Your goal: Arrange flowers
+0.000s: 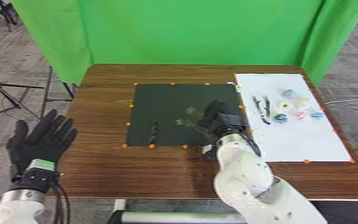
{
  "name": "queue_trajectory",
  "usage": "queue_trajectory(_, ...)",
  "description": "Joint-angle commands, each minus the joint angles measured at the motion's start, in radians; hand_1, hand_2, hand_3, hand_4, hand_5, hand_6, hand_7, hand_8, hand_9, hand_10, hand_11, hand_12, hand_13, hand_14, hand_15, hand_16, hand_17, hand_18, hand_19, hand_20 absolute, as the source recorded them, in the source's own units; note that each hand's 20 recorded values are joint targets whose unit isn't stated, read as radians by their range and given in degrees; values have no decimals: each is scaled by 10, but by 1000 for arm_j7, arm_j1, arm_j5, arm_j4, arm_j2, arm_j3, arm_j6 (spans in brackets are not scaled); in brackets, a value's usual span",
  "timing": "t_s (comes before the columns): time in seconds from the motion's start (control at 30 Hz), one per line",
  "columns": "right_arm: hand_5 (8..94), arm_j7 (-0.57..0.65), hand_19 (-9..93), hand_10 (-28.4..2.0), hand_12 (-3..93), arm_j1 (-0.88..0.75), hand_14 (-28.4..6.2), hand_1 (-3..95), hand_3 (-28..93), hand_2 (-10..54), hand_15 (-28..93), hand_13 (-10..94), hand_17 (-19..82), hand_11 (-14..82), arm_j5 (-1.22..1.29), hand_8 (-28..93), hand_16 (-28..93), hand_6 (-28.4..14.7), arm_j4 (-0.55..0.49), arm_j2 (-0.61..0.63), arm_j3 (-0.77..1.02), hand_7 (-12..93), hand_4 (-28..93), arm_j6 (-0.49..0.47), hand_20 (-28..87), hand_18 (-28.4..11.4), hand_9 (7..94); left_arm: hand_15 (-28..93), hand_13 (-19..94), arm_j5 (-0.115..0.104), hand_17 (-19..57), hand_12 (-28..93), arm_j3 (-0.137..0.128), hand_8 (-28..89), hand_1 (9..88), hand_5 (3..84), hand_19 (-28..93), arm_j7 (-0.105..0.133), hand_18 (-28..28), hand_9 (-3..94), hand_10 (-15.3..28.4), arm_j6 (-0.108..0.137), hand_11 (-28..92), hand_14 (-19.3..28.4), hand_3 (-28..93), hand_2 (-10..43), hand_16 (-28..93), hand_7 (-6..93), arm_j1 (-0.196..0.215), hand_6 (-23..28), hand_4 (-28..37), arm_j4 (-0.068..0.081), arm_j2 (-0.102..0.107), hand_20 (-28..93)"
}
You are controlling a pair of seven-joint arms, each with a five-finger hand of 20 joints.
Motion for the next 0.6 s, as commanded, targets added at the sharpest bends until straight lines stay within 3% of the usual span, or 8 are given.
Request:
queue_trajectory(0.03,710,45,932,-130,321,64,-69,479,742,-81,621,848,543,428,-21,208,370,-32,142,-111,-30,531,-206,-47,405,-225,853,365,236,13,-51,118,42,-99,254,393,295,-57,108,343,148,13,232,146,714,98,-84,160,-56,74,-283,17,1,82)
queue_trajectory(0.1,710,49,932,-131,321,85,-68,480,743,-82,621,849,543,428,-49,209,370,-33,178,-128,-42,531,-203,-42,405,-226,853,365,236,12,-51,118,53,-98,254,392,295,-57,109,343,146,12,232,146,713,98,-85,160,-67,74,-283,19,4,82)
queue_trajectory(0.17,710,60,932,-131,321,80,-68,481,742,-82,621,849,544,428,-66,209,371,-33,194,-141,-46,532,-202,-52,405,-227,853,365,236,20,-51,117,50,-99,254,392,295,-69,109,342,147,11,232,147,713,98,-84,160,-66,74,-283,18,5,81)
queue_trajectory(0.27,709,55,932,-131,322,81,-69,482,741,-84,621,849,545,428,-137,210,371,-33,211,-145,-66,532,-202,-66,405,-227,853,365,236,20,-51,118,47,-98,254,392,295,-65,109,342,147,19,232,147,713,98,-84,159,-67,75,-283,18,8,81)
queue_trajectory(0.33,709,39,932,-133,322,74,-72,476,745,-87,621,847,545,426,-174,203,373,-32,208,-142,-77,526,-194,-75,404,-227,852,365,235,43,-51,118,48,-98,255,392,295,-72,109,343,147,57,232,146,711,98,-85,159,-65,75,-283,13,7,81)
queue_trajectory(0.37,709,37,932,-135,326,73,-75,474,744,-89,620,844,545,421,-165,198,373,-32,200,-142,-78,517,-186,-89,403,-228,849,364,232,46,-51,118,50,-98,255,392,295,-70,108,341,148,62,231,144,711,97,-85,159,-63,74,-283,12,7,81)
queue_trajectory(0.43,710,38,932,-140,340,70,-79,468,733,-94,622,836,539,406,-129,188,372,-32,184,-146,-75,487,-168,-110,401,-229,844,357,212,24,-51,118,48,-98,254,392,296,-68,108,334,147,52,230,139,713,97,-86,161,-59,75,-283,10,6,81)
queue_trajectory(0.6,726,19,932,-149,318,59,-84,441,699,-95,623,825,531,397,-97,178,372,-46,138,-139,-64,355,-169,-160,397,-231,837,356,202,27,-52,118,45,-98,254,392,294,-63,107,325,147,61,229,137,712,96,-81,162,-55,76,-283,9,6,81)
